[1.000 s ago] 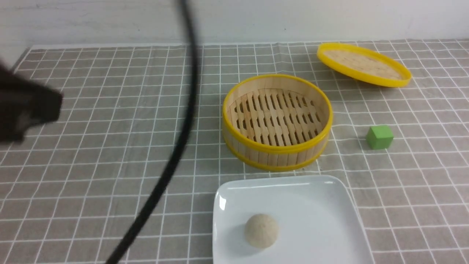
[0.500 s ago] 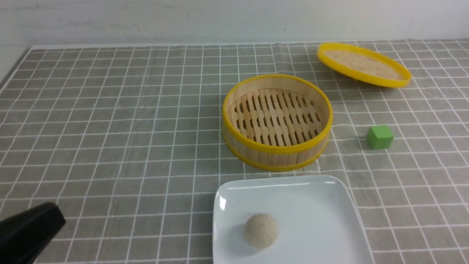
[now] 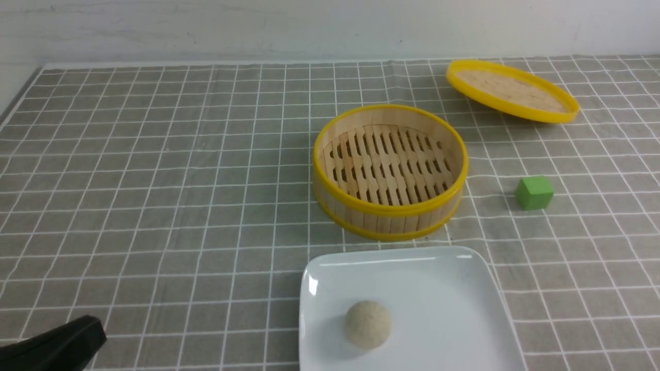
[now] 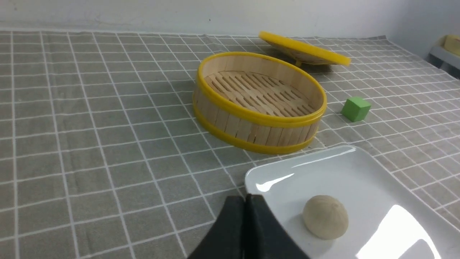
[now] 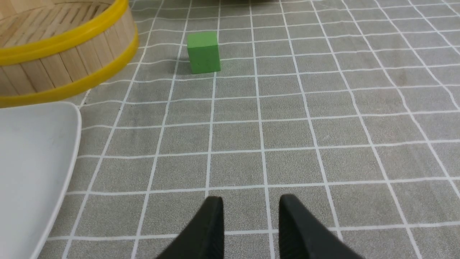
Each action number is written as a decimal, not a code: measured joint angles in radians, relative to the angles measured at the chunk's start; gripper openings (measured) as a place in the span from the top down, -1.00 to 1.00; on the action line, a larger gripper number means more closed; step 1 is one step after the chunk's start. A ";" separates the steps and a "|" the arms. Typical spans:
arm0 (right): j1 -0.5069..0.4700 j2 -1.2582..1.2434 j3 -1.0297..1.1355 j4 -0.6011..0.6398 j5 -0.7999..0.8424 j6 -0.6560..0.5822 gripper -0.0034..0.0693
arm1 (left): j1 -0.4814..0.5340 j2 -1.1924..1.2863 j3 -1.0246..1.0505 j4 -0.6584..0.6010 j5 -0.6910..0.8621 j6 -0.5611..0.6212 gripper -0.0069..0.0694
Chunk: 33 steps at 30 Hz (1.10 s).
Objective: Put the steamed buns into the plate on the grey tablecloth.
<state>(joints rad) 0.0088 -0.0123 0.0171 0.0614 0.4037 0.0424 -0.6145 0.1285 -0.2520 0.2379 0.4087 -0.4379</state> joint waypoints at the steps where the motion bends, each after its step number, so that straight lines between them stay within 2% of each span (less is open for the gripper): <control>1: 0.000 0.000 0.000 0.000 0.000 0.000 0.25 | 0.043 0.000 0.012 -0.006 -0.005 0.011 0.77; 2: 0.000 0.000 0.000 0.000 0.000 0.000 0.25 | 0.060 0.000 0.013 -0.009 -0.006 0.018 0.77; 6: 0.000 0.000 0.000 0.000 0.000 0.000 0.25 | 0.291 0.000 0.065 -0.051 -0.080 0.156 0.75; 7: 0.000 0.000 0.000 0.000 0.000 0.000 0.25 | 0.302 0.000 0.067 -0.051 -0.084 0.163 0.75; 9: 0.000 0.000 0.000 0.000 0.000 0.000 0.25 | 0.429 0.000 0.101 -0.058 -0.115 0.224 0.74; 11: 0.000 0.000 0.000 0.000 0.000 0.000 0.25 | 0.532 -0.005 0.147 -0.060 -0.122 0.239 0.73; 14: 0.000 0.000 0.000 0.000 0.000 0.000 0.25 | 0.601 -0.046 0.204 -0.060 -0.122 0.238 0.73; 18: 0.000 0.000 0.000 0.000 0.000 0.000 0.25 | 0.629 -0.111 0.272 -0.060 -0.121 0.238 0.73; 33: 0.000 0.000 0.000 0.000 0.000 0.000 0.25 | 0.594 -0.140 0.279 -0.076 -0.045 0.235 0.69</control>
<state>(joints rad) 0.0088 -0.0123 0.0171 0.0614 0.4037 0.0424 -0.0205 -0.0113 0.0274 0.1618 0.3635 -0.2027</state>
